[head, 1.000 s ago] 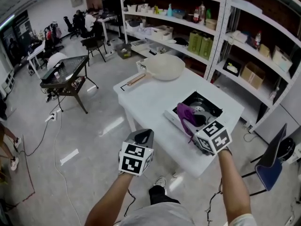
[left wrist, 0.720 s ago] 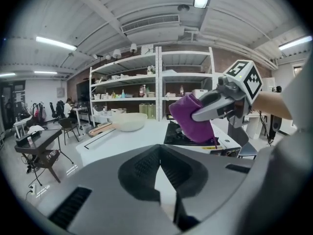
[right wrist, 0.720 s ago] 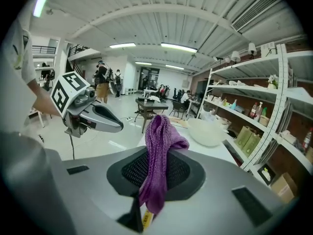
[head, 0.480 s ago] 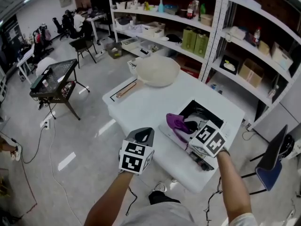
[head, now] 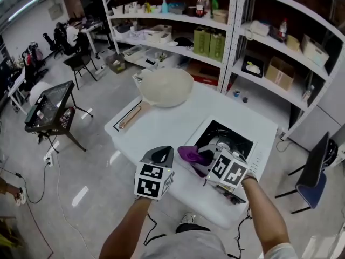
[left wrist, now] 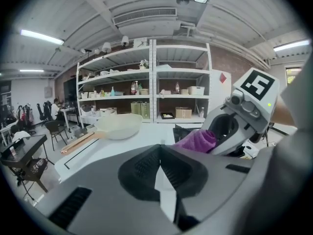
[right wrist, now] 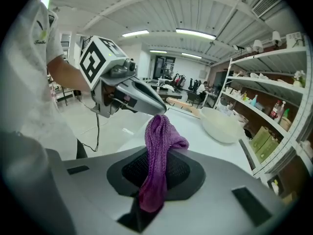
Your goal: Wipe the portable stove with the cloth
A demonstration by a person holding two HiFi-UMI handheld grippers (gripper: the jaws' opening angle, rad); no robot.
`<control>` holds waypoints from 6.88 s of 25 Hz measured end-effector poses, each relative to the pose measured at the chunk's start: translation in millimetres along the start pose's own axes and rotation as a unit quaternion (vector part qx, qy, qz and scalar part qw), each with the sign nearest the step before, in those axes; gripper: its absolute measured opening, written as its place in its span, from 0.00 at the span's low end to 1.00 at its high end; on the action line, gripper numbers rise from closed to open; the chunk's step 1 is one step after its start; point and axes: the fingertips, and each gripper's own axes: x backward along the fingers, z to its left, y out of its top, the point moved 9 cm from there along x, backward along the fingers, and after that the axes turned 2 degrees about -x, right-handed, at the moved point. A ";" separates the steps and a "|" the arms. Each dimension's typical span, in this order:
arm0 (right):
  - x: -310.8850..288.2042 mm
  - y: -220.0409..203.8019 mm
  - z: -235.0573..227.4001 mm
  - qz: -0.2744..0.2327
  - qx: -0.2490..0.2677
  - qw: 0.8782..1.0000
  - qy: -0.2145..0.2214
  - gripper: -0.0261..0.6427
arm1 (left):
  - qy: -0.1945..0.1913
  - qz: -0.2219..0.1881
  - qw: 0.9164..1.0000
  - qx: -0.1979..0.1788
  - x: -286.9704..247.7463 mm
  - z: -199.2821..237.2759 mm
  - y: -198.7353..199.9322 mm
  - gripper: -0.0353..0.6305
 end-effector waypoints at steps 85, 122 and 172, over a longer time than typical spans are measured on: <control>114.5 -121.2 -54.1 -0.051 -0.395 0.838 -0.373 0.13 | -0.215 -0.001 0.971 -0.102 -110.3 -10.5 52.5 0.06; 126.8 -84.0 -0.1 -0.016 -0.373 0.844 -0.386 0.13 | -0.270 -0.002 0.957 -0.109 -98.9 -20.9 39.4 0.06; 54.0 -75.7 -149.0 -0.004 -0.325 0.915 -0.241 0.13 | -0.177 0.010 0.980 -0.090 -132.6 1.1 45.0 0.06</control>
